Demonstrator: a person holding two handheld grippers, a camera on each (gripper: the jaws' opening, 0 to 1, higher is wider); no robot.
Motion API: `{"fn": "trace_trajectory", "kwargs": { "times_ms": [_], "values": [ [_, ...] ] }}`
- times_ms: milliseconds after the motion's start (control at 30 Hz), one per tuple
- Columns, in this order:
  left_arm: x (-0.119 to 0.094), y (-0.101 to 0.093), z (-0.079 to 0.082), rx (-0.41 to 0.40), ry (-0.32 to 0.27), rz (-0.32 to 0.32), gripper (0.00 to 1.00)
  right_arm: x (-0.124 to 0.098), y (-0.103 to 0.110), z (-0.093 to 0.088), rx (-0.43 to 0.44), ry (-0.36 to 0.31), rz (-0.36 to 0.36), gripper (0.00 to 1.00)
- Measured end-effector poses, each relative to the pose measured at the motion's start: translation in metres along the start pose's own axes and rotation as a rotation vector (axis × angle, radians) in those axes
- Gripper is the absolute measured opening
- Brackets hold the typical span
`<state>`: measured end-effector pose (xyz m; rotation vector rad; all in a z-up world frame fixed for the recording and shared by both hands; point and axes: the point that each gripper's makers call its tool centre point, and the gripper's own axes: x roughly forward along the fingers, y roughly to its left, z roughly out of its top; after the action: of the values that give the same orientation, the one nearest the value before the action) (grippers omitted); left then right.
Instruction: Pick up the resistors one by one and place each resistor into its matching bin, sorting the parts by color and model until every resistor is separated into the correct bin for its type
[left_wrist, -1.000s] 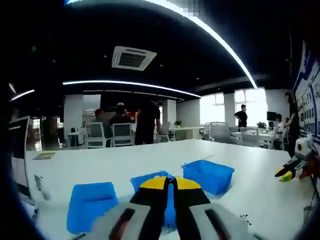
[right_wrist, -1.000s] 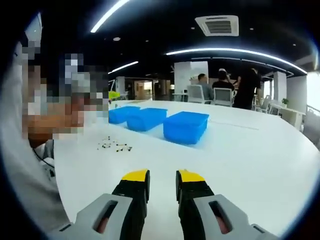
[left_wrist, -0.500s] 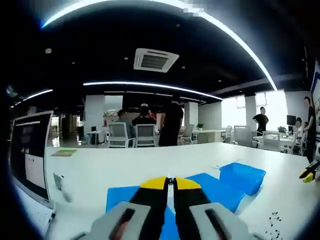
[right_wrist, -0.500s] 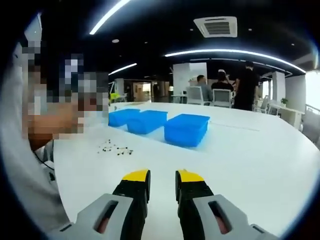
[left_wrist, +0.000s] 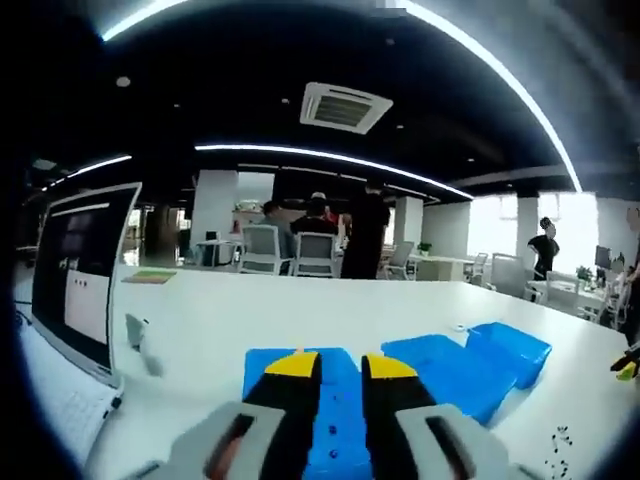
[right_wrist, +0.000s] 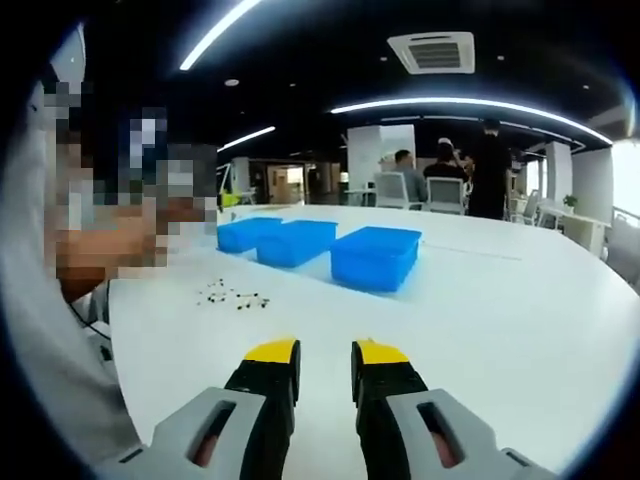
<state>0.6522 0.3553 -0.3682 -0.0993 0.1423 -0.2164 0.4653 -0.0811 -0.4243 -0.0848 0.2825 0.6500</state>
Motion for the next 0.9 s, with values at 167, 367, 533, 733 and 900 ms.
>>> {"fn": "trace_trajectory", "kwargs": {
  "times_ms": [167,367,533,733,900],
  "values": [
    [-0.005,0.003,-0.001,0.004,0.01,0.013,0.21,-0.003,-0.005,-0.001,0.009,-0.001,-0.018,0.23],
    [-0.018,-0.007,0.006,0.003,-0.008,0.002,0.19,-0.003,-0.006,-0.002,0.011,-0.004,-0.021,0.23],
    [-0.03,-0.018,0.007,0.018,-0.019,-0.023,0.18,-0.001,-0.006,-0.002,0.008,0.001,-0.019,0.23],
    [-0.046,-0.031,0.026,0.061,-0.064,-0.066,0.16,0.003,-0.003,0.004,-0.002,-0.012,-0.014,0.23],
    [-0.06,-0.044,0.044,0.086,-0.117,-0.097,0.16,0.007,-0.001,0.014,-0.007,-0.05,-0.019,0.23]
  ]
}}
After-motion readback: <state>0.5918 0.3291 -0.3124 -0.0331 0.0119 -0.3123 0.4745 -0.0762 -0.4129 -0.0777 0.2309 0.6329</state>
